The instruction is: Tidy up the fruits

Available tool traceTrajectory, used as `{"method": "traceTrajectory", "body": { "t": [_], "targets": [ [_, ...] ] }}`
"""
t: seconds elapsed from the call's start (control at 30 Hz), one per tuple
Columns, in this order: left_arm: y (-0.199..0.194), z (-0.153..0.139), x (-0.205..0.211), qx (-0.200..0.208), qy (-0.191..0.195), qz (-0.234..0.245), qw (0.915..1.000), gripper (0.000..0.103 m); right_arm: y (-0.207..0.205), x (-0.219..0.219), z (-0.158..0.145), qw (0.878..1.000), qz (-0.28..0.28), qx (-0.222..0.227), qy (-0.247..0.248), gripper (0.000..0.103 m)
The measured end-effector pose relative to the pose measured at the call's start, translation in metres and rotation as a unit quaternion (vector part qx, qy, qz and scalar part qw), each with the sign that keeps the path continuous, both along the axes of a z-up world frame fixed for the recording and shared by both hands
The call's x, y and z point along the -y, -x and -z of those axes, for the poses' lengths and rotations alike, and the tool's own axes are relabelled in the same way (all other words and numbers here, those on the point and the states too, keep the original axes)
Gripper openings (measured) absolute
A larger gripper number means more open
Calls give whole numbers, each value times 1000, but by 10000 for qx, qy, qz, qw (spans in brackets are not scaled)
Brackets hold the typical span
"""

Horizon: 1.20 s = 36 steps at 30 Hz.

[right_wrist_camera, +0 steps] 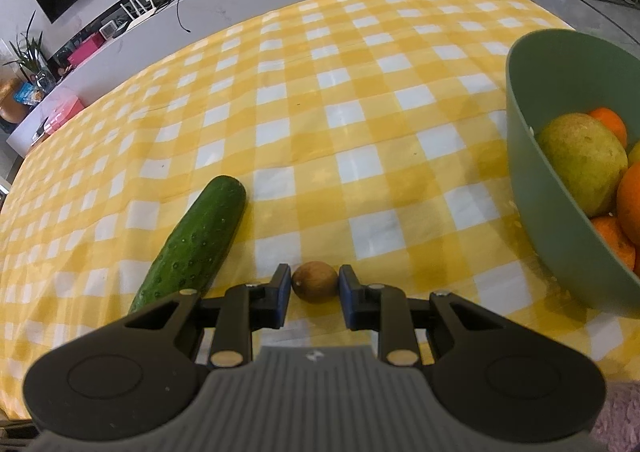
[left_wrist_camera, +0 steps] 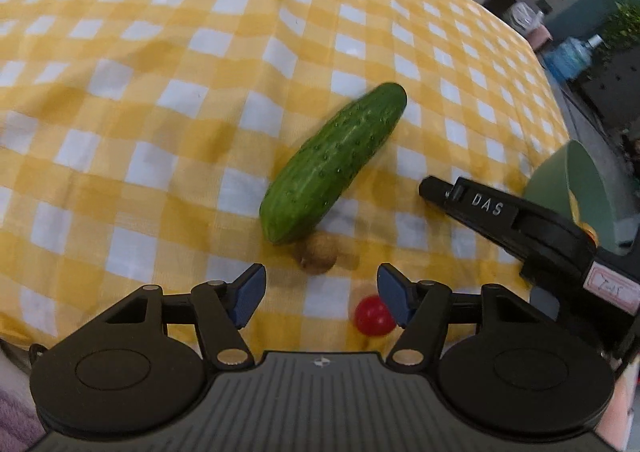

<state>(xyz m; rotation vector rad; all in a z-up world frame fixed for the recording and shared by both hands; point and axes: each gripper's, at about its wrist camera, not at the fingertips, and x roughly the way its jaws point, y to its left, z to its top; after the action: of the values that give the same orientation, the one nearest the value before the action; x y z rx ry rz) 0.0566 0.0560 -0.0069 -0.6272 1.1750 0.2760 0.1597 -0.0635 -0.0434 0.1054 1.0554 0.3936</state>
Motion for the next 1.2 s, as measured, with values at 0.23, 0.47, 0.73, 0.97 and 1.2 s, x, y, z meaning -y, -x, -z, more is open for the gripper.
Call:
{"method": "traceTrajectory", "body": {
  "t": [0.23, 0.47, 0.73, 0.97, 1.2],
  "targets": [
    [-1, 7, 11, -135, -295, -872, 9957, 63, 0, 0, 2, 10000, -69, 4, -34, 22],
    [-2, 7, 18, -160, -702, -1534, 9855, 55, 0, 1, 2, 9998, -122, -32, -133, 22],
    [-5, 7, 35, 101, -1013, -1218, 9873, 27, 0, 3, 3, 9997, -124, -60, -217, 22],
    [-3, 4, 44, 126, -1320, -767, 9882, 27, 0, 4, 3, 9996, -122, -59, -229, 22],
    [5, -16, 42, 503, -1216, -648, 9892, 27, 1, 5, 1, 9995, -93, -44, -294, 22]
  ]
}}
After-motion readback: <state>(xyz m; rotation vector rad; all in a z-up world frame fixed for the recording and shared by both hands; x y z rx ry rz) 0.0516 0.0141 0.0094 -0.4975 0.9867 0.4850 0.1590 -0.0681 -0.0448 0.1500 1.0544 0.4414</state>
